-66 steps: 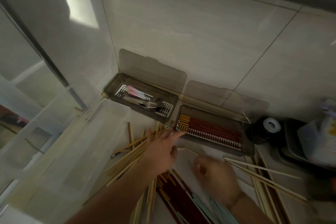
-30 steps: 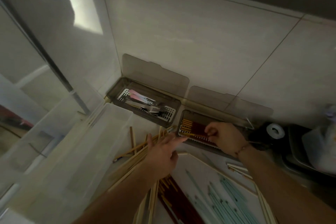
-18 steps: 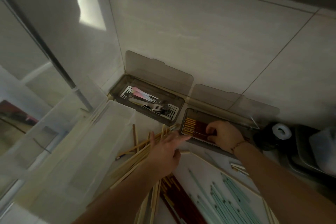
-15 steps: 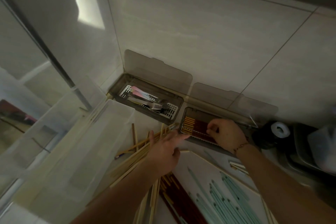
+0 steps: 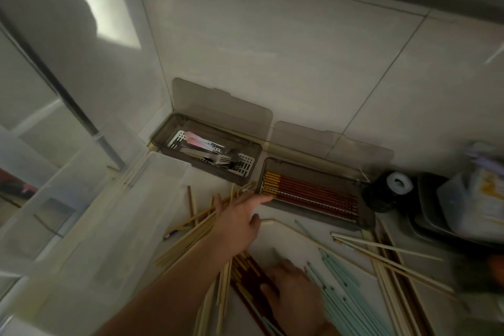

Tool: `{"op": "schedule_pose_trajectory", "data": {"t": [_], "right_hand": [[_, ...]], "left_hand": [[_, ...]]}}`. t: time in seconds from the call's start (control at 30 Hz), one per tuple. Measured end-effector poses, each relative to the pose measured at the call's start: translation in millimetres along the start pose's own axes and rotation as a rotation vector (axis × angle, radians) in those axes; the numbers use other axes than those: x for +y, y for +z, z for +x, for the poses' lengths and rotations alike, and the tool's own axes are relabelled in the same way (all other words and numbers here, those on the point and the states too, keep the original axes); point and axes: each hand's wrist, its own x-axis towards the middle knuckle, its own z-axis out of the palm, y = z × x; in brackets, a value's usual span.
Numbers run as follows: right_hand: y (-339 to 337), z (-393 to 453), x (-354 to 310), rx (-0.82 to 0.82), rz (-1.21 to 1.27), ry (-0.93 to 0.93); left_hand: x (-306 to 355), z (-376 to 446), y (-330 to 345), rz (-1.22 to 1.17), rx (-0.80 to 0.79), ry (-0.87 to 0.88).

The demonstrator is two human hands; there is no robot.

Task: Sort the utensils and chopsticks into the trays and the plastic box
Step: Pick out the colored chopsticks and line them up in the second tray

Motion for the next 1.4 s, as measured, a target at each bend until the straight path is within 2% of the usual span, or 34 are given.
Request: {"op": "schedule_pose_trajectory", "data": {"t": [0.27,0.4,0.47,0.6,0.73,0.83,0.97,1.1,1.23,1.3,1.4], "right_hand": [[3.9,3.2,-6.3,-0.074,-0.162,0.081],[-2.6,-2.5,-10.2,-0.016,-0.118,0.117],[-9.8,-8.8,-10.2,0.021,-0.056,0.111],[-32.0,-18.4,-5.9,0.067,0.244,0.137],[-58.3,-14.8,7.6,0.052,0.477,0.091],[-70.8,-8.1,19.7,0.010,0.557,0.095],[-105.4,6.5,44.8,0.131,0.695,0.069],[-147.7,39.7,62.3,0.272,0.568,0.003],[-163.1,82.7,64.4,0.302,0.247,0.009],[-160.7,100.4,63.9,0.249,0.152,0.040],[-152.1,120.5,60.5,0.049,0.024,0.025]], "left_hand": [[6.5,-2.3,-4.1,0.002,-0.012,-0.006],[4.7,-2.1,-4.5,-0.029,-0.022,-0.007],[3.6,-1.3,-4.9,-0.037,-0.026,-0.010],[1.7,2.7,-5.7,-0.077,-0.028,-0.030],[0.5,4.7,-7.6,-0.141,-0.020,-0.038],[1.3,4.1,-7.7,-0.128,-0.005,-0.036],[-0.6,3.2,-5.1,-0.102,-0.004,-0.027],[-7.3,4.8,-0.4,-0.093,0.002,-0.022],[-7.5,7.2,1.1,-0.093,-0.007,-0.025],[-6.1,7.7,0.1,-0.091,0.000,-0.029],[-4.9,7.0,-1.3,-0.092,-0.005,-0.029]]}}
